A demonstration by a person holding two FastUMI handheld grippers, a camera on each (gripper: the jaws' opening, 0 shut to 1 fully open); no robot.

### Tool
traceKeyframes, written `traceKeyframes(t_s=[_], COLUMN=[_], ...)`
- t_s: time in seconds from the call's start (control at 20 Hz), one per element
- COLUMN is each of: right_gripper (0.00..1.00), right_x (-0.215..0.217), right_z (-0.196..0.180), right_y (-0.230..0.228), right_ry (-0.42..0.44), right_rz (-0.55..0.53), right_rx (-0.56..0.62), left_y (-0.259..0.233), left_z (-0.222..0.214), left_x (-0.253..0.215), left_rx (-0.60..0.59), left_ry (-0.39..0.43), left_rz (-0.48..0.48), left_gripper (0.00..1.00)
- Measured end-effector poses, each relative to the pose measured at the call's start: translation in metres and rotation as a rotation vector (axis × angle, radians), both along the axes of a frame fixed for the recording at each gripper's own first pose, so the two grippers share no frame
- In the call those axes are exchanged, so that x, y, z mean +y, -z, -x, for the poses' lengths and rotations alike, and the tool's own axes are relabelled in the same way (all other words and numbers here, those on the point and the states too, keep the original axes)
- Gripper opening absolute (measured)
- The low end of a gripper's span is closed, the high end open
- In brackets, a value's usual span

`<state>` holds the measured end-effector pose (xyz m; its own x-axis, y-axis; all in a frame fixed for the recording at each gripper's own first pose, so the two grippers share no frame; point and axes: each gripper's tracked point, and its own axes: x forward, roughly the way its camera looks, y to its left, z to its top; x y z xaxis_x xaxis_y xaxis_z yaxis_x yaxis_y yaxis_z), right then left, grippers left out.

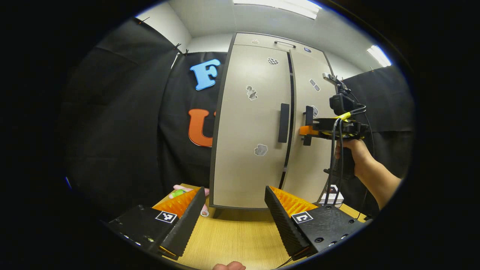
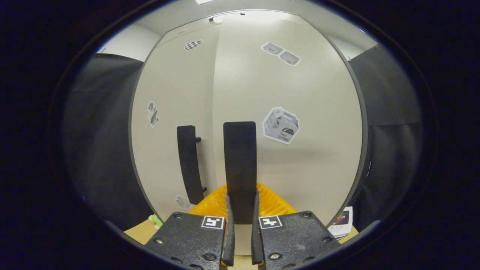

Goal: Open the right door of the double-door shoe cabinet with the right hand, and open the left door with the left hand.

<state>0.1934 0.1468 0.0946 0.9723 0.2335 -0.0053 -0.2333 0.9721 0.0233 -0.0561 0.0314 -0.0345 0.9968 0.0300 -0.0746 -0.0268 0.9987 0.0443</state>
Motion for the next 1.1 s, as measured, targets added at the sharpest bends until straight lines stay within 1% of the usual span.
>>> traceKeyframes(t_s=[0.1, 0.15, 0.4, 0.7, 0.95, 1.1], right_gripper=[0.17, 0.19, 0.19, 0.19, 0.18, 0.18], right_x=[-0.007, -0.012, -0.035, -0.051, -0.067, -0.079], right_z=[0.014, 0.024, 0.06, 0.077, 0.086, 0.092], right_y=[0.001, 0.002, 0.004, 0.005, 0.005, 0.006], right_ry=[-0.013, -0.019, -0.047, -0.07, -0.065, -0.055], right_rz=[-0.003, -0.007, 0.003, 0.011, 0.0, 0.01], right_rx=[0.002, 0.004, 0.01, 0.019, 0.013, 0.01], left_y=[-0.001, -0.001, -0.003, -0.001, 0.0, -0.002], left_z=[0.001, 0.001, 0.006, 0.008, 0.008, 0.007], left_x=[-0.002, -0.003, -0.014, -0.028, -0.044, -0.052], left_rx=[-0.001, -0.001, -0.006, -0.003, -0.004, -0.011], left_ry=[0.003, 0.004, 0.012, 0.015, 0.021, 0.025], left_rz=[-0.005, -0.007, -0.018, -0.032, -0.019, -0.029], left_gripper=[0.95, 0.95, 0.95, 0.95, 0.95, 0.95])
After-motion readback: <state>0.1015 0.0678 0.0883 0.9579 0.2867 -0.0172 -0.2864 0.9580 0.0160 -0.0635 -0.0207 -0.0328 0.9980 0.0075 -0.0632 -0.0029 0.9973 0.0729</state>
